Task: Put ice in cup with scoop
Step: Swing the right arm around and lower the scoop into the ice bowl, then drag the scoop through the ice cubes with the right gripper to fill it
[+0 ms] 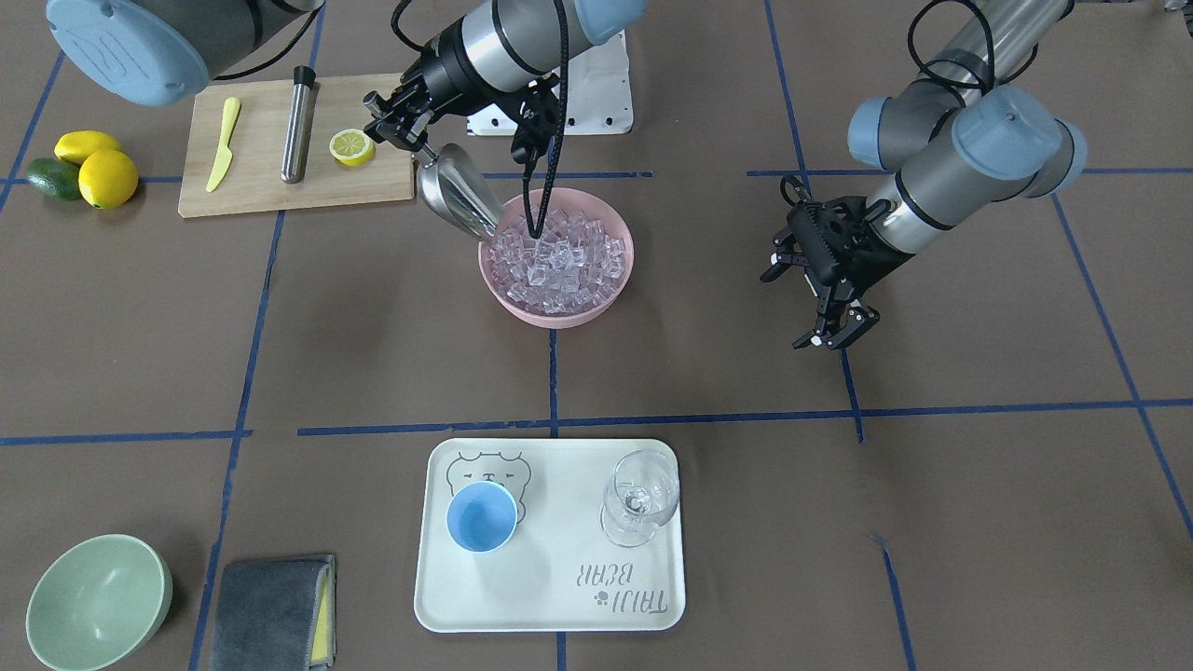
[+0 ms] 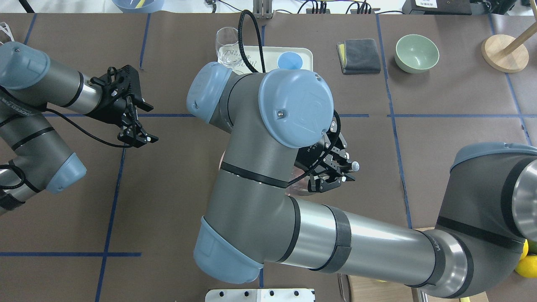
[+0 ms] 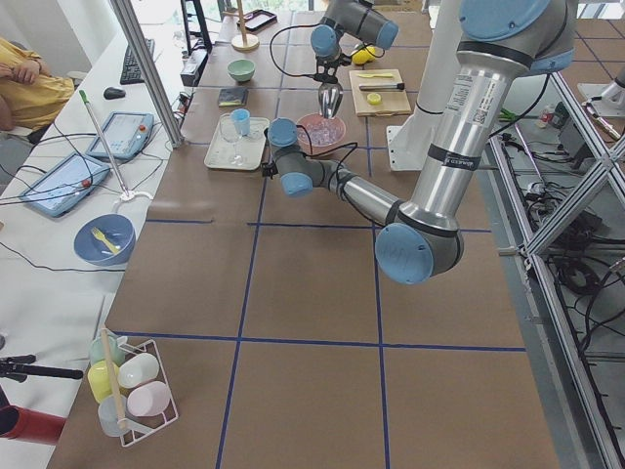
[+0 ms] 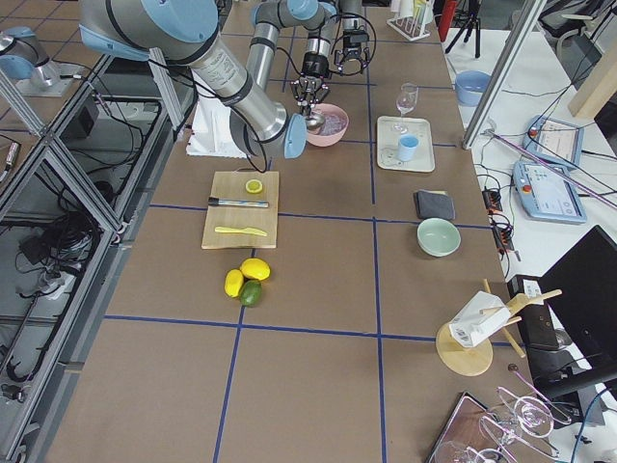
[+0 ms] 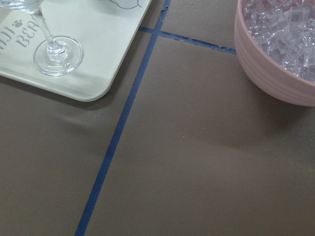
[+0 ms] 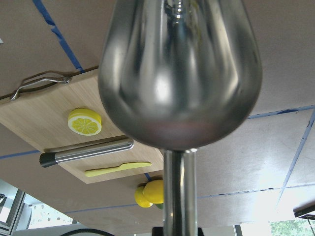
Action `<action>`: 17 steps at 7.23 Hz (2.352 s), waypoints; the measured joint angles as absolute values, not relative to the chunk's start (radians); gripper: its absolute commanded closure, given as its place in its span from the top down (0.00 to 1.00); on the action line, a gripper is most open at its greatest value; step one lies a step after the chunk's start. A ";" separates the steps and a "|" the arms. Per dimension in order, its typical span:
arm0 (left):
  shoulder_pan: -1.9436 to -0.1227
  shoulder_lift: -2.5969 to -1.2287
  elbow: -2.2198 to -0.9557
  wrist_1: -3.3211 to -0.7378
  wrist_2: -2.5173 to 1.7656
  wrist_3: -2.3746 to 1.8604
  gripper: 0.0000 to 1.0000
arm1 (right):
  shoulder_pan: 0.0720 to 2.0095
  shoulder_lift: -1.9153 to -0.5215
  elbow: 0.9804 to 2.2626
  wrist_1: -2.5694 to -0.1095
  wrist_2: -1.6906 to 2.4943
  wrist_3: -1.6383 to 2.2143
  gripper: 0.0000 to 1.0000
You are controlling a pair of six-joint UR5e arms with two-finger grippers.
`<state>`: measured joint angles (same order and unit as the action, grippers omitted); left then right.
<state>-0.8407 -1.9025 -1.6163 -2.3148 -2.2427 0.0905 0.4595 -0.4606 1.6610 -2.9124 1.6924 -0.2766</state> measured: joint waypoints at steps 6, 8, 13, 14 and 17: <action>-0.839 -1.898 -1.605 -2.349 -2.244 0.086 1.00 | 0.469 -0.471 1.553 -2.791 1.827 -0.221 0.00; -0.839 -1.897 -1.605 -2.350 -2.244 0.088 1.00 | 0.481 -0.507 1.555 -2.714 1.898 -0.183 0.00; -0.839 -1.897 -1.610 -2.349 -2.244 0.086 1.00 | 0.489 -0.696 1.705 -2.550 1.971 -0.155 0.00; -0.839 -1.897 -1.613 -2.348 -2.243 0.086 1.00 | 0.490 -0.711 1.709 -2.520 1.981 -0.152 0.00; -0.840 -1.897 -1.619 -2.347 -2.243 0.084 1.00 | 0.498 -0.739 1.712 -2.416 2.029 -0.126 0.00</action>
